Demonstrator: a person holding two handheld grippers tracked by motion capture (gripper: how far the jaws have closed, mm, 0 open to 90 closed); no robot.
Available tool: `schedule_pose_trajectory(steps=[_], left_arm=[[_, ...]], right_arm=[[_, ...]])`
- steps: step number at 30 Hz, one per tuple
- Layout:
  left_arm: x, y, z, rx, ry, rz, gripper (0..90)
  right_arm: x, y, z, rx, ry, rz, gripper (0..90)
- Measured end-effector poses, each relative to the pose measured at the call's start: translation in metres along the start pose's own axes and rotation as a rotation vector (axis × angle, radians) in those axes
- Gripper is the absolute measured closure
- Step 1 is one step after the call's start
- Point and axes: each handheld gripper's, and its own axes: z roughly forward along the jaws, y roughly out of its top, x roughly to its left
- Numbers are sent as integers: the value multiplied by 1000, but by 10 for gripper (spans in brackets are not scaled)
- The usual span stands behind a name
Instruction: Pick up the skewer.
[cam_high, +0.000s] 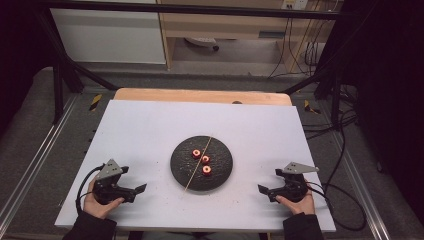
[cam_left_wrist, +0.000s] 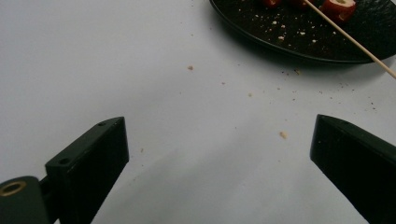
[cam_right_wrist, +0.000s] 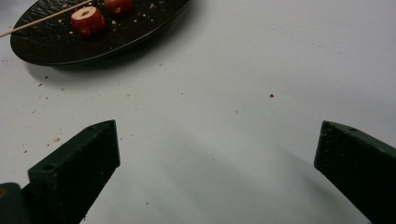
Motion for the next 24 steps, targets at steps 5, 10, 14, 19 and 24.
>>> schedule_pose_trajectory(steps=[5,10,14,19,24], left_arm=[[-4,4,0,-5,11,2,47],[-10,9,2,5,8,1,50],[-18,14,6,29,8,16,50],[-24,20,10,38,9,23,55],[-32,27,15,47,10,35,58]], right_arm=[[0,0,0,2,1,2,6],[0,0,0,0,-2,1,6],[0,0,0,4,-3,1,6],[1,0,0,3,-4,6,6],[0,0,0,8,-6,-1,6]])
